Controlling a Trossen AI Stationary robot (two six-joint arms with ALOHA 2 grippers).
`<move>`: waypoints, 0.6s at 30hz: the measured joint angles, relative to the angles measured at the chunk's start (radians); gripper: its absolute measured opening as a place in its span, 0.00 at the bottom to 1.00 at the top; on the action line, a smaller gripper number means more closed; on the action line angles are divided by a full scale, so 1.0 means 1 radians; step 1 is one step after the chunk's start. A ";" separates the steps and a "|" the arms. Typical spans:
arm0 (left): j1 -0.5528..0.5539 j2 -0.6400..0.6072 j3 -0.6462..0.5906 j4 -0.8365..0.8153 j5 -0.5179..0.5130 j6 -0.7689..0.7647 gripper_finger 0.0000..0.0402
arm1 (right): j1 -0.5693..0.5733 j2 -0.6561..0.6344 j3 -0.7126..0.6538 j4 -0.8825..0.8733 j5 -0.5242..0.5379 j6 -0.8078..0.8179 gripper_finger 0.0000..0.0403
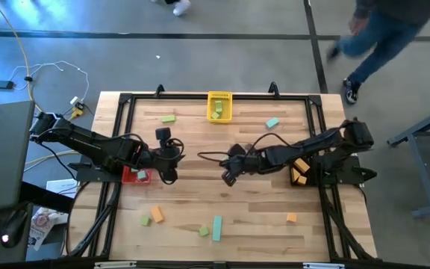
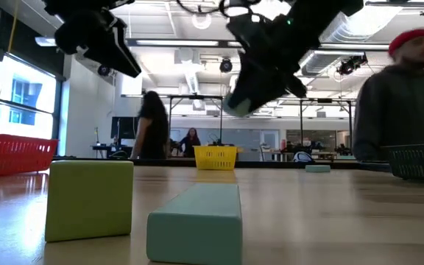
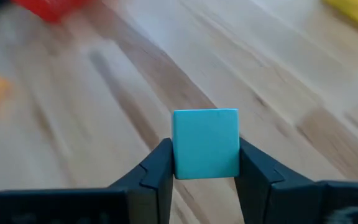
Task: Sort & place blocks by color
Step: Put the blue block into the red bin
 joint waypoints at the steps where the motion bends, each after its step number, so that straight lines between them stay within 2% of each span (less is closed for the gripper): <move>1: 0.000 0.000 0.000 0.017 -0.004 0.016 0.41 | -0.002 -0.008 0.000 0.027 -0.006 -0.021 0.27; 11: 0.000 0.000 0.000 0.217 -0.024 0.129 0.41 | -0.041 -0.035 0.000 0.344 -0.119 -0.233 0.27; 18: 0.000 0.000 0.000 0.287 -0.023 0.220 0.41 | -0.076 -0.035 0.000 0.473 -0.216 -0.285 0.27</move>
